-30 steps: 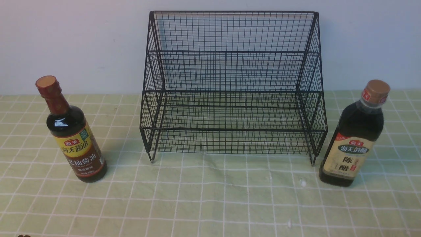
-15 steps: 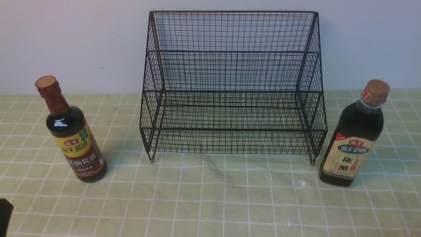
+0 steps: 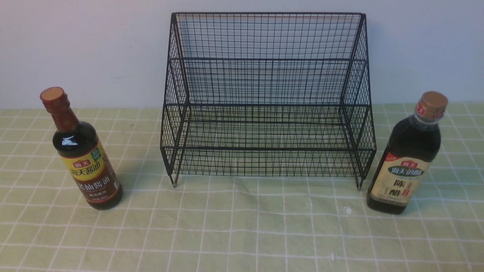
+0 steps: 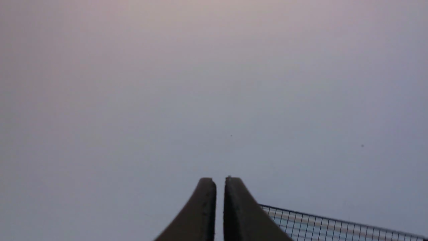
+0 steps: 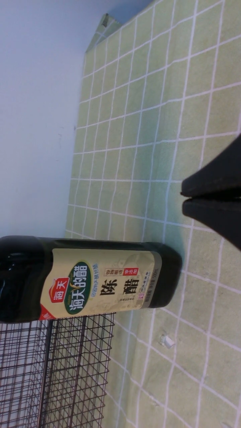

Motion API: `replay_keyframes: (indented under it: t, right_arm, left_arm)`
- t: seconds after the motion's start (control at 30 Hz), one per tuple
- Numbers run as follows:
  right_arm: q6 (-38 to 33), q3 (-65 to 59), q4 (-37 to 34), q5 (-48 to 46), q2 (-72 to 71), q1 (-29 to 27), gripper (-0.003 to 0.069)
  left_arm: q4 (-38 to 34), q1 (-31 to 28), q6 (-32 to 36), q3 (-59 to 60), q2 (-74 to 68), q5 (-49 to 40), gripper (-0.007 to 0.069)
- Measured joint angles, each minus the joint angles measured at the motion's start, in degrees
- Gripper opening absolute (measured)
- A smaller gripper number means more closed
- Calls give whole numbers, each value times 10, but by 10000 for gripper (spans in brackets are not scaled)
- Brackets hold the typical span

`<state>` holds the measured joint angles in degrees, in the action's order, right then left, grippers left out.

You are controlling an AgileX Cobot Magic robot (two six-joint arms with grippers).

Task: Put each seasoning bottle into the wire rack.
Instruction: Use the left arm to grab the condiment bottle closest to it

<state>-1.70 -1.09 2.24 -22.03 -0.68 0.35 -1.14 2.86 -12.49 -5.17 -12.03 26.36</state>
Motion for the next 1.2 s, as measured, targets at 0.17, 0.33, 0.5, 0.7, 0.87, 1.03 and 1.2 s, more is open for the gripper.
replay_keyframes:
  t: [0.17,0.33,0.5,0.7,0.87,1.03,1.2]
  right_arm:
    - [0,0,0,0,0,0,-15]
    - [0,0,0,0,0,0,-15]
    - [0,0,0,0,0,0,-15]
    - [0,0,0,0,0,0,-15]
    - [0,0,0,0,0,0,-15]
    - [0,0,0,0,0,0,-15]
    - [0,0,0,0,0,0,-15]
  left_arm:
    - [138,0,-9,-99,-175,9,200]
    - [160,0,-11,-190,-323,9,419]
    - [134,0,-8,-261,-430,9,576]
    - [80,0,23,-310,-512,10,615]
    - [28,0,80,-322,-556,12,613]
    - [-24,0,109,-322,-594,12,605]
    - [-42,0,125,-322,-617,12,602]
